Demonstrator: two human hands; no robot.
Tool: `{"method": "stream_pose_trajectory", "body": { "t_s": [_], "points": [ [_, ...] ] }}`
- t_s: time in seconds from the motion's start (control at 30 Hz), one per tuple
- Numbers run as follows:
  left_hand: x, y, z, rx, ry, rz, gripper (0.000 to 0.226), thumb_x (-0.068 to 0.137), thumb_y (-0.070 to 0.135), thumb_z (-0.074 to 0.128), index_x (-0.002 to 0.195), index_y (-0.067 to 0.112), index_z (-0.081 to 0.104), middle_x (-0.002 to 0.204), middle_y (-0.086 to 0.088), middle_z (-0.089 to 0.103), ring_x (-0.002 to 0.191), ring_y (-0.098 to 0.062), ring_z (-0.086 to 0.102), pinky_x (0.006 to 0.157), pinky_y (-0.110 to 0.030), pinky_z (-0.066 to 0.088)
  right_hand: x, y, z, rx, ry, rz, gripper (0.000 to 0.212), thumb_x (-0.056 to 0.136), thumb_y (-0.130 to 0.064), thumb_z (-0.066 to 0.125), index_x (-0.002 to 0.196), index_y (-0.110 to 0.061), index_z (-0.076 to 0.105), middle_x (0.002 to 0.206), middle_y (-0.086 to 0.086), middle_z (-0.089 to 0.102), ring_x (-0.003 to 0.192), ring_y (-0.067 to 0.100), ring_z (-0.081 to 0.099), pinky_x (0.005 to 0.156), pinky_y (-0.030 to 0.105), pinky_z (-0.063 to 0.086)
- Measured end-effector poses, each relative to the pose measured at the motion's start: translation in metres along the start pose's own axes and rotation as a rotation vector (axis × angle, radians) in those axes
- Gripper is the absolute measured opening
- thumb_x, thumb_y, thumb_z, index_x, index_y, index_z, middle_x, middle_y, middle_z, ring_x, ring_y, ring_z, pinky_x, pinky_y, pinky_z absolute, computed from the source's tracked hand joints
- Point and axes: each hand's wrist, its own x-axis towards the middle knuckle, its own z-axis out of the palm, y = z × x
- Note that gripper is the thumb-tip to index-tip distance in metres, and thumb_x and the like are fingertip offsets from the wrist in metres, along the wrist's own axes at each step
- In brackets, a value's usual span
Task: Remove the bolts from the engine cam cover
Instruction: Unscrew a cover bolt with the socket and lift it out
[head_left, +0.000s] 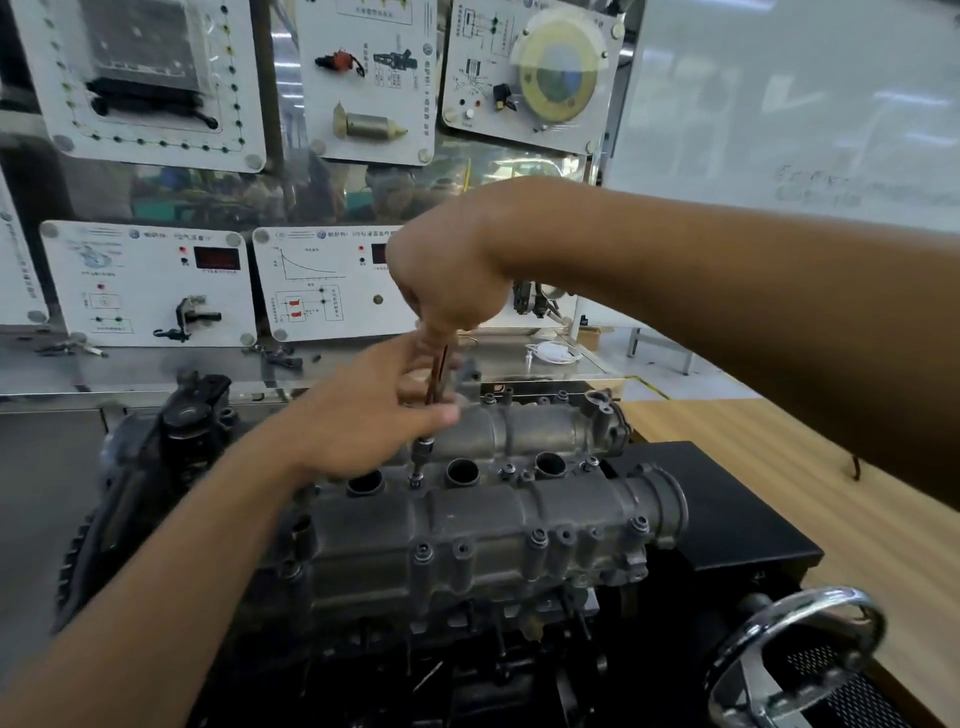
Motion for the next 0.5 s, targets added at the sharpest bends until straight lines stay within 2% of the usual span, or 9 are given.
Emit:
{"method": "stream_pose_trajectory", "body": {
  "t_s": [0.03,0.1,0.13,0.17,0.23,0.3,0.4,0.43,0.5],
  "points": [
    [-0.002,-0.001,-0.005,-0.049,-0.102,0.023,0.035,0.089,0.020,0.070,0.113,0.041,0.055,0.111,0.020,0.071,0.100,0.002,0.067,0.093,-0.028,0.052,-0.001,-0.001,0.000,-0.004,0.005,-0.002,0.027,0.085,-0.041,0.072,0.093,-0.015,0.072,0.092,0.005,0.072,0.088,0.023,0.069,0.073,0.033,0.054],
    [-0.002,-0.003,-0.008,0.047,0.013,0.073,0.019,0.084,0.018,0.075,0.094,0.032,0.065,0.087,0.015,0.075,0.081,0.003,0.070,0.080,-0.027,0.055,-0.002,-0.003,-0.001,-0.008,0.017,0.002,0.044,0.074,-0.048,0.080,0.102,-0.014,0.071,0.096,0.002,0.072,0.088,0.021,0.068,0.074,0.032,0.054],
    [-0.001,0.002,-0.006,0.176,0.163,0.068,0.016,0.078,0.030,0.080,0.077,0.028,0.065,0.069,0.009,0.072,0.066,-0.001,0.067,0.066,-0.026,0.052,-0.001,-0.003,-0.002,0.025,0.017,0.003,0.045,0.072,-0.052,0.080,0.097,-0.015,0.072,0.090,-0.002,0.070,0.079,0.019,0.065,0.070,0.031,0.052],
    [0.002,0.004,-0.001,0.349,0.321,0.067,0.032,0.071,0.046,0.082,0.063,0.025,0.059,0.056,0.005,0.063,0.055,-0.006,0.060,0.056,-0.027,0.046,0.000,-0.003,-0.003,0.067,-0.005,0.005,0.043,0.073,-0.056,0.078,0.088,-0.016,0.072,0.080,-0.005,0.067,0.069,0.017,0.059,0.063,0.028,0.048],
    [0.005,0.007,0.010,0.555,0.512,0.054,0.055,0.063,0.071,0.072,0.053,0.021,0.050,0.049,0.006,0.053,0.049,-0.010,0.053,0.050,-0.026,0.038,0.003,-0.001,-0.005,0.109,-0.060,0.029,0.040,0.080,-0.058,0.070,0.072,-0.018,0.069,0.066,-0.005,0.063,0.054,0.017,0.049,0.055,0.026,0.041],
    [0.004,0.007,0.012,0.468,0.414,0.043,0.050,0.068,0.074,0.065,0.065,0.025,0.054,0.061,0.010,0.060,0.056,-0.006,0.057,0.053,-0.026,0.042,0.003,0.001,-0.004,0.060,-0.084,0.027,0.036,0.088,-0.050,0.065,0.071,-0.018,0.069,0.066,-0.004,0.063,0.055,0.018,0.050,0.056,0.027,0.041],
    [-0.001,0.002,-0.007,0.064,-0.005,0.045,0.023,0.087,0.030,0.072,0.104,0.032,0.057,0.100,0.015,0.072,0.089,-0.002,0.070,0.082,-0.028,0.058,0.001,0.002,0.000,0.031,0.005,-0.014,0.020,0.084,-0.034,0.073,0.098,-0.019,0.072,0.094,0.003,0.071,0.081,0.021,0.062,0.065,0.029,0.048],
    [0.000,-0.001,-0.008,0.067,0.013,0.077,0.020,0.086,0.022,0.073,0.100,0.029,0.061,0.094,0.012,0.075,0.085,-0.004,0.071,0.081,-0.029,0.059,-0.001,0.000,0.000,0.007,0.036,-0.018,0.028,0.081,-0.034,0.077,0.104,-0.020,0.070,0.104,0.005,0.071,0.091,0.022,0.065,0.070,0.030,0.051],
    [0.003,0.003,-0.003,0.317,0.256,0.094,0.024,0.076,0.041,0.079,0.073,0.024,0.063,0.065,0.002,0.070,0.064,-0.013,0.068,0.062,-0.036,0.056,-0.002,-0.003,-0.001,-0.004,0.059,-0.001,0.038,0.079,-0.047,0.077,0.103,-0.018,0.071,0.104,0.004,0.071,0.091,0.022,0.066,0.076,0.033,0.054]
  ]
}}
